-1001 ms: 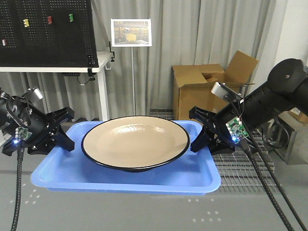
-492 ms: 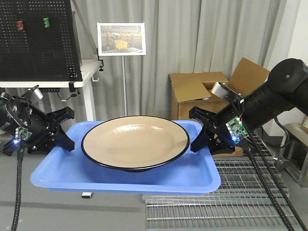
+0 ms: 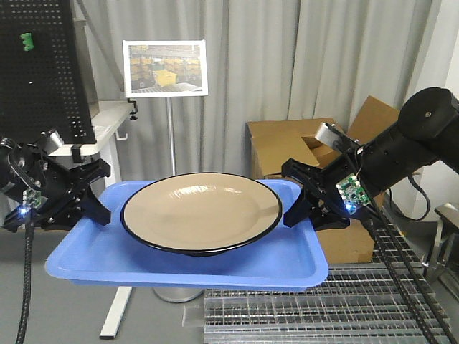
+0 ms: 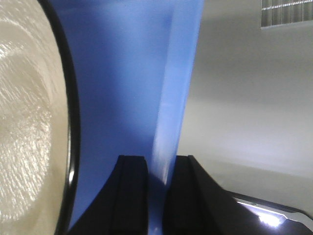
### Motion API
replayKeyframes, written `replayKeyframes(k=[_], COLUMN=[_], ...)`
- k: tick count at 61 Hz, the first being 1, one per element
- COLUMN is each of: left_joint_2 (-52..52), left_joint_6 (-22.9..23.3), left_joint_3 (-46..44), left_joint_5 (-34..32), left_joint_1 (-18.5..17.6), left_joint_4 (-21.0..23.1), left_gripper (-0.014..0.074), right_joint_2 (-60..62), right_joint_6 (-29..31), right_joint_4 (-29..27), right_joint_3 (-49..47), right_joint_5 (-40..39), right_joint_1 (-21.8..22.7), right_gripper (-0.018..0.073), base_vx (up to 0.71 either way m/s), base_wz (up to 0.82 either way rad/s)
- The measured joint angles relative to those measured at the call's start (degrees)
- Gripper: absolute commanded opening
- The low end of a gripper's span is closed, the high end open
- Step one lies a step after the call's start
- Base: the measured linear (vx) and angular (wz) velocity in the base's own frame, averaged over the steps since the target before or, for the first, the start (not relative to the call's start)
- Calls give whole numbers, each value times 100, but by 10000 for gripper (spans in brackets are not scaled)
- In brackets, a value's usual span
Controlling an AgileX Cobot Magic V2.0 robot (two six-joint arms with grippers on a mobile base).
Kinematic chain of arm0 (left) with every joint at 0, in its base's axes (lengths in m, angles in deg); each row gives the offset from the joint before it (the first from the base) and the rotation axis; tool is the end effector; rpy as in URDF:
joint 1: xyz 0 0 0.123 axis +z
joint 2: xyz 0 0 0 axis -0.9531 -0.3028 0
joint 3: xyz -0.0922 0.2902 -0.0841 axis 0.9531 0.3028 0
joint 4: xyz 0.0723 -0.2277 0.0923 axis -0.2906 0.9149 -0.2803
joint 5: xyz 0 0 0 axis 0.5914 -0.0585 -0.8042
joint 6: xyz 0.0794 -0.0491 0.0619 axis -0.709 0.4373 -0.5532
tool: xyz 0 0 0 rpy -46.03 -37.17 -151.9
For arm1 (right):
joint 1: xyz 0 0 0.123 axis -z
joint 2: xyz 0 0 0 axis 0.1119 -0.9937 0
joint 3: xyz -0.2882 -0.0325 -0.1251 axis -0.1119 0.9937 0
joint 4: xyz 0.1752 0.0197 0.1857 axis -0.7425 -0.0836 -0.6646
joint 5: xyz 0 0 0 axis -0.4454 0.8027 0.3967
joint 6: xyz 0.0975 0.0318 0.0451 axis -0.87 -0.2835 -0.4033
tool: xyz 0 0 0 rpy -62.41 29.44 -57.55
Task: Place disk in tray to left cabinet
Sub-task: 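Hold the tray with both grippers while driving to the white cabinet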
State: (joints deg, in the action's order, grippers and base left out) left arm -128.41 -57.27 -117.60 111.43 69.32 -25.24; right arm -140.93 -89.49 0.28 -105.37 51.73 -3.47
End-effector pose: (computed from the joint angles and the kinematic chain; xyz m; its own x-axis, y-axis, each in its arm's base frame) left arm 0.4165 -0.0779 0.3734 -0.9272 -0.1856 -0.3254 0.0254 0.8356 -0.5488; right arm 0.4254 0.1311 0.3650 -0.9488 0.0928 -0.3018 -0.0977 0.8226 0.5602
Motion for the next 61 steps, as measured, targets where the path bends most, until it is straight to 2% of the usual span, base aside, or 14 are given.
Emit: replayKeyframes(k=[28, 61], left_joint_2=[0, 0], left_joint_6=[0, 0], left_joint_3=[0, 0], left_joint_5=[0, 0], left_joint_1=[0, 0], left_joint_4=[-4, 3], left_gripper=[0, 0], right_joint_2=[0, 0], right_joint_6=[0, 0], right_joint_4=[-10, -2], right_joint_3=[0, 0], right_joint_5=[0, -5], right_joint_1=[0, 0], right_gripper=[8, 8], base_vx=[32, 21], base_wz=[-25, -64])
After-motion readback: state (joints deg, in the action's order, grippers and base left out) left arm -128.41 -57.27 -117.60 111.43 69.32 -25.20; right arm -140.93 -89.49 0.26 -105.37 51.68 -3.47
